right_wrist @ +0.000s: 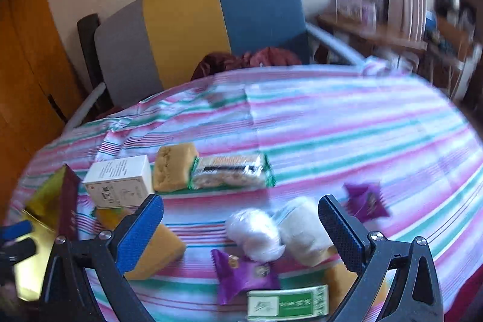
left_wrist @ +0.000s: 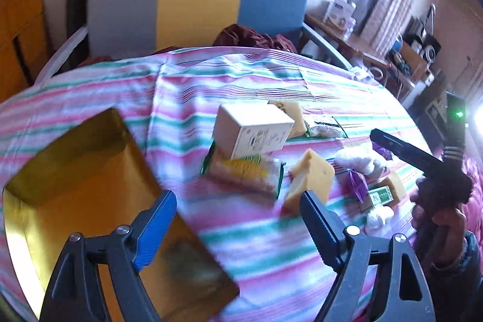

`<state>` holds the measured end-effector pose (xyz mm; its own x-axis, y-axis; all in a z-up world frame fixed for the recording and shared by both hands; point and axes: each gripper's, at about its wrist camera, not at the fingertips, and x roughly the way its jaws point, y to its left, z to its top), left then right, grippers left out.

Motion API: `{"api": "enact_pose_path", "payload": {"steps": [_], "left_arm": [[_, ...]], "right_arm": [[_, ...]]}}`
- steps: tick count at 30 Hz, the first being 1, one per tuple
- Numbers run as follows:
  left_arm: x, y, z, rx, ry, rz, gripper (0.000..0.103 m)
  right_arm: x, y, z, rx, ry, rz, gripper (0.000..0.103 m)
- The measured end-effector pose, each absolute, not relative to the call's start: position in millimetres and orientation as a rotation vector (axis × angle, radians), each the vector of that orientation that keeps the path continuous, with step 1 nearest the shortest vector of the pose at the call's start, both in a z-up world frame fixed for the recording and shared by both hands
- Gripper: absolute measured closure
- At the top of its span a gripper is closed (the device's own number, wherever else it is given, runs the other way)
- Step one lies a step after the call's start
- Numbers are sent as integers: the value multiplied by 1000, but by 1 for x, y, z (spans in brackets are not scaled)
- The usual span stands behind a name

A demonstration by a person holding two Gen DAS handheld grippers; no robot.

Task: Organize objects
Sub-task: 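Move left tool to the white box while right tool moves to the yellow sponge, then grasp the white box with left tool while right tool grasps the yellow sponge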

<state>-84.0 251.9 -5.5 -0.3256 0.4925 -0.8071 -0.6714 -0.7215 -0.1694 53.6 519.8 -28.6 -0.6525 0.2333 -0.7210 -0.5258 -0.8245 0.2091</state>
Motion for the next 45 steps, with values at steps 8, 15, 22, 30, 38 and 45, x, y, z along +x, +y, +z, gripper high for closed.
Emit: {"api": "enact_pose_path", "payload": {"steps": [8, 15, 22, 30, 38, 45], "left_arm": [[-118, 324, -5, -1010, 639, 2001, 14], [-138, 375, -30, -1018, 848, 1817, 14], [-153, 403, -57, -1090, 918, 1655, 14], [-132, 390, -59, -1102, 781, 1704, 53], [-117, 324, -21, -1091, 529, 1930, 53], [-94, 262, 1, -1080, 351, 2040, 53]], "right_arm": [[56, 517, -27, -992, 657, 2511, 0], [51, 509, -27, -1041, 686, 2584, 0], [46, 501, -29, -1075, 649, 2631, 0], [43, 501, -31, -1097, 623, 2630, 0], [40, 494, -33, -1126, 565, 2634, 0], [32, 466, -37, -1223, 479, 2745, 0]]}}
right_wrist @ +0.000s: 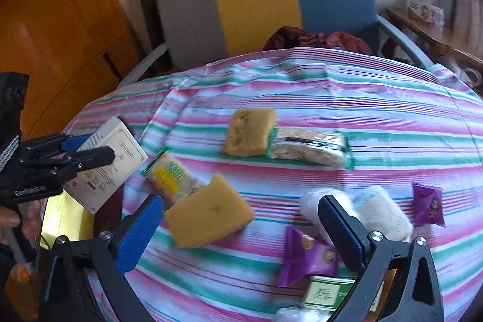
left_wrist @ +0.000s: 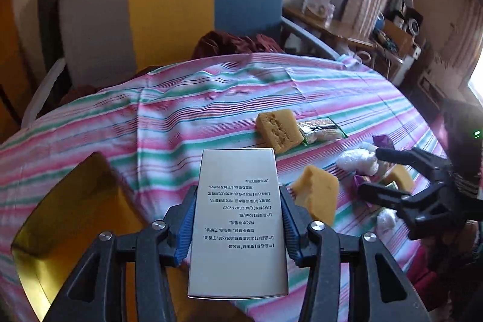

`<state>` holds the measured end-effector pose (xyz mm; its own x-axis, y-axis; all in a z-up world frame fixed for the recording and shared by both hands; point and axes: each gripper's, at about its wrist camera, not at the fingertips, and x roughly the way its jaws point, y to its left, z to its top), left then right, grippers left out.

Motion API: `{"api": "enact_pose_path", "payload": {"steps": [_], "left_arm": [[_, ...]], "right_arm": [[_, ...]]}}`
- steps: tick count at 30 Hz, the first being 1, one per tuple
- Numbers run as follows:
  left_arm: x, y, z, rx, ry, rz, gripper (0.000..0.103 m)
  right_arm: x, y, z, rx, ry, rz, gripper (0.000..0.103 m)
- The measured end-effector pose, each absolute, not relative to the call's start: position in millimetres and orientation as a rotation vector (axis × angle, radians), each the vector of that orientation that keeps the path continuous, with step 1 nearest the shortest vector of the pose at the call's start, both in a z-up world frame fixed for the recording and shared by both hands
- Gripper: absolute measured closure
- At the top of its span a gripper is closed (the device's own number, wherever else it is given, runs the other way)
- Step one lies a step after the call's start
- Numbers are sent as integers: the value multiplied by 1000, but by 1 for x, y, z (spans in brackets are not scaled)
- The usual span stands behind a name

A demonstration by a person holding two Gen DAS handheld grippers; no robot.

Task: Organize objects
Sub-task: 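Grasp the white box with left tool while right tool grasps the yellow sponge, then lower the white box into the gold tray and open left tool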

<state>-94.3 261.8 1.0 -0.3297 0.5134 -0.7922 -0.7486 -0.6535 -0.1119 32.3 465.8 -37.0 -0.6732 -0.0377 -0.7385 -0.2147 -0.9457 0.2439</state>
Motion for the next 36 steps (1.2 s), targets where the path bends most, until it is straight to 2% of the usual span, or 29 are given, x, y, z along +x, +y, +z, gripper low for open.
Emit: {"api": "enact_pose_path", "payload": {"steps": [6, 14, 18, 19, 20, 21, 25, 36], "left_arm": [[-77, 208, 7, -1103, 221, 2110, 53], [-66, 130, -1, -1162, 69, 2193, 53], [-71, 93, -6, -1188, -17, 2271, 53], [-76, 80, -8, -1205, -50, 2309, 53], [-81, 71, -10, -1220, -70, 2335, 53], [-87, 61, -13, -1242, -93, 2368, 53], [-119, 28, -22, -1321, -203, 2497, 53], [-189, 0, -54, -1408, -147, 2671, 53]], "right_arm": [[21, 434, -48, -1365, 357, 2806, 0], [-5, 406, -70, -1525, 24, 2770, 0], [-16, 411, -84, -1570, 23, 2711, 0], [-16, 412, -87, -1576, 41, 2708, 5], [-16, 412, -88, -1576, 60, 2714, 25], [-15, 412, -87, -1556, 53, 2716, 26], [-14, 412, -87, -1527, 63, 2726, 29], [-8, 417, -75, -1422, 126, 2748, 30]]}}
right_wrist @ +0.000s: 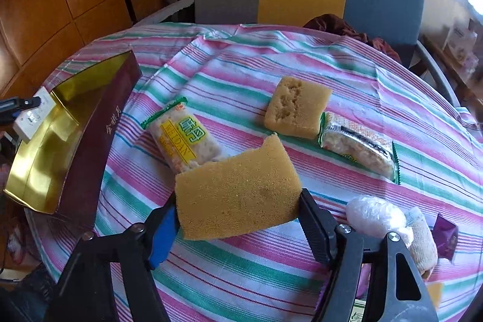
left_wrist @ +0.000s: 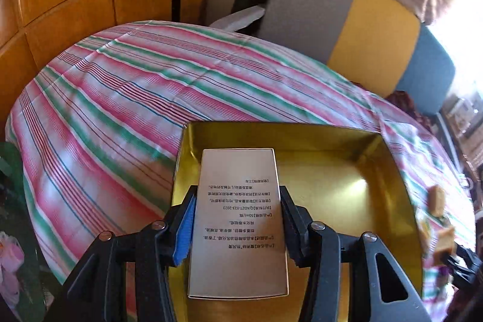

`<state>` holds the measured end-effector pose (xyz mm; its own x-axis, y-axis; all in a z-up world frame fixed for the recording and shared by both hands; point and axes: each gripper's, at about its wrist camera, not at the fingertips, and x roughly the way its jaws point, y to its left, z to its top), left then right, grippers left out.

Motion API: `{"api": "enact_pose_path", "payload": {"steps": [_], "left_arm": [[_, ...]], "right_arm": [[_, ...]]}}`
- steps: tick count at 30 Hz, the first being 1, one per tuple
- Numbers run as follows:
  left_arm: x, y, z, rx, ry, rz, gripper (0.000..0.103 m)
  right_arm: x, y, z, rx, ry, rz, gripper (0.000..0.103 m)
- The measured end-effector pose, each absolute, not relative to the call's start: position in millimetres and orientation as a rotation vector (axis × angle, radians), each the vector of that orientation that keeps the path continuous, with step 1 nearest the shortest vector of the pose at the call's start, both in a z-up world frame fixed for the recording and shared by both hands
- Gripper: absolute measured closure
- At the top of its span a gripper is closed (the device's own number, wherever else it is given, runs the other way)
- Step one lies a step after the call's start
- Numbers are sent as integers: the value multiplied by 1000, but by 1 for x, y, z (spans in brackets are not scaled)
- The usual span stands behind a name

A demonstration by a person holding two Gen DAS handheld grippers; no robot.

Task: Organize objects
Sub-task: 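Lower the white box into the gold tray and open left tool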

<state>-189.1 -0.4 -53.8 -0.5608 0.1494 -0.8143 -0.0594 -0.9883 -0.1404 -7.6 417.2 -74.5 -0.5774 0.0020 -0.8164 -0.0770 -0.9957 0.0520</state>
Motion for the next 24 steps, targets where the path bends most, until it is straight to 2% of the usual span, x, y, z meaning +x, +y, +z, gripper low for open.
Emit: {"api": "enact_pose_path", "payload": {"steps": [11, 13, 14, 15, 17, 20, 24], "left_arm": [[-232, 9, -76, -1458, 43, 2730, 52], [-234, 11, -78, -1448, 72, 2750, 51], [-235, 12, -78, -1447, 83, 2754, 45], [-236, 12, -77, -1449, 69, 2741, 40], [-230, 12, -71, -1435, 44, 2723, 35], [-213, 12, -55, -1381, 82, 2732, 35], [-175, 0, -28, -1283, 14, 2743, 35]], "right_arm": [[-6, 419, -64, -1352, 137, 2791, 30], [-5, 420, -63, -1343, 139, 2793, 30], [-5, 421, -63, -1339, 142, 2793, 30], [-5, 421, -62, -1335, 145, 2794, 30], [-4, 423, -61, -1325, 152, 2794, 30], [-2, 424, -59, -1312, 161, 2793, 30], [1, 424, -52, -1284, 170, 2794, 30]]}}
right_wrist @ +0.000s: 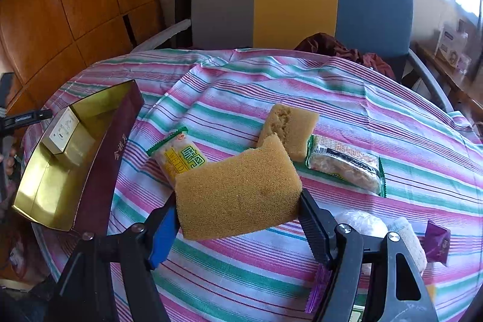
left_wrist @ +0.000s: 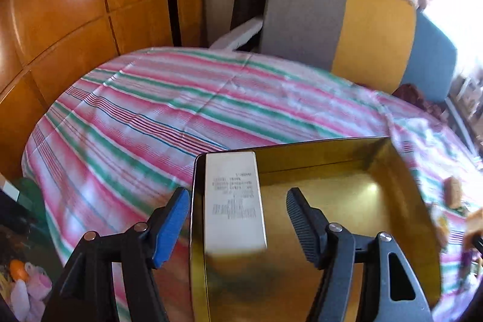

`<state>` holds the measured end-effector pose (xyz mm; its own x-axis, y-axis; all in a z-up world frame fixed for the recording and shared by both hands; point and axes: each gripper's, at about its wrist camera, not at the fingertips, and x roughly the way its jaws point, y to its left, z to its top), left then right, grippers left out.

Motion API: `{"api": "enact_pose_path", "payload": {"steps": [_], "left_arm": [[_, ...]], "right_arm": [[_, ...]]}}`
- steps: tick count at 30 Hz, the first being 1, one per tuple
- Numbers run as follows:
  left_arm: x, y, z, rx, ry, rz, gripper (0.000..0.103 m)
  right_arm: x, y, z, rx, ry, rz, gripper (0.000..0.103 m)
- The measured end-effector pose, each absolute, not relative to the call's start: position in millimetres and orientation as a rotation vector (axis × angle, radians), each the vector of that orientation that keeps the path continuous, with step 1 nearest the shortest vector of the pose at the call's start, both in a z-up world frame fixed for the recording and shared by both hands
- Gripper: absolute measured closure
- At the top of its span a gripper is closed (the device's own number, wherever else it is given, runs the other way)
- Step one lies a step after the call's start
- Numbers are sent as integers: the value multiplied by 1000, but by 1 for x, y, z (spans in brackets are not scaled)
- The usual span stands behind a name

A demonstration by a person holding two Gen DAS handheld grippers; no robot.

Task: Organize objects
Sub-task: 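Lower the white box into the gold tray and open left tool, then lower the yellow sponge into the gold tray and open right tool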

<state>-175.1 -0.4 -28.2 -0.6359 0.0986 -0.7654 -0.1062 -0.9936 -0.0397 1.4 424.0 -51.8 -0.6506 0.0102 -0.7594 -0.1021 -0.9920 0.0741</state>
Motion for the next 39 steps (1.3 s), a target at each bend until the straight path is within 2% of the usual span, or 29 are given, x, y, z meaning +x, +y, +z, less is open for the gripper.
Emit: {"api": "enact_pose_path", "payload": {"steps": [6, 13, 17, 23, 26, 28, 29, 30, 39], "left_arm": [[-124, -26, -18, -1255, -117, 2734, 35], [-91, -58, -27, -1295, -292, 2687, 36], [-80, -74, -28, -1276, -330, 2706, 37], [-70, -94, -35, -1281, -384, 2718, 37], [-69, -104, -41, -1297, -427, 2716, 37], [-69, -107, -44, -1305, -444, 2718, 37], [-69, -108, -45, -1302, -447, 2719, 37], [-69, -107, -45, -1298, -445, 2721, 37], [-66, -94, -46, -1281, -390, 2715, 37]], "right_arm": [[3, 385, -26, -1242, 153, 2893, 29], [-21, 271, 3, -1297, -6, 3127, 29], [-47, 200, -6, -1439, -91, 3169, 29], [-94, 119, -42, -1712, -101, 3096, 28], [-116, 89, -57, -1805, -59, 3068, 24], [-125, 80, -63, -1842, 2, 3086, 13], [-126, 76, -65, -1852, 31, 3092, 4], [-128, 73, -66, -1850, 47, 3093, 1], [-103, 100, -50, -1724, 38, 3101, 0]]}}
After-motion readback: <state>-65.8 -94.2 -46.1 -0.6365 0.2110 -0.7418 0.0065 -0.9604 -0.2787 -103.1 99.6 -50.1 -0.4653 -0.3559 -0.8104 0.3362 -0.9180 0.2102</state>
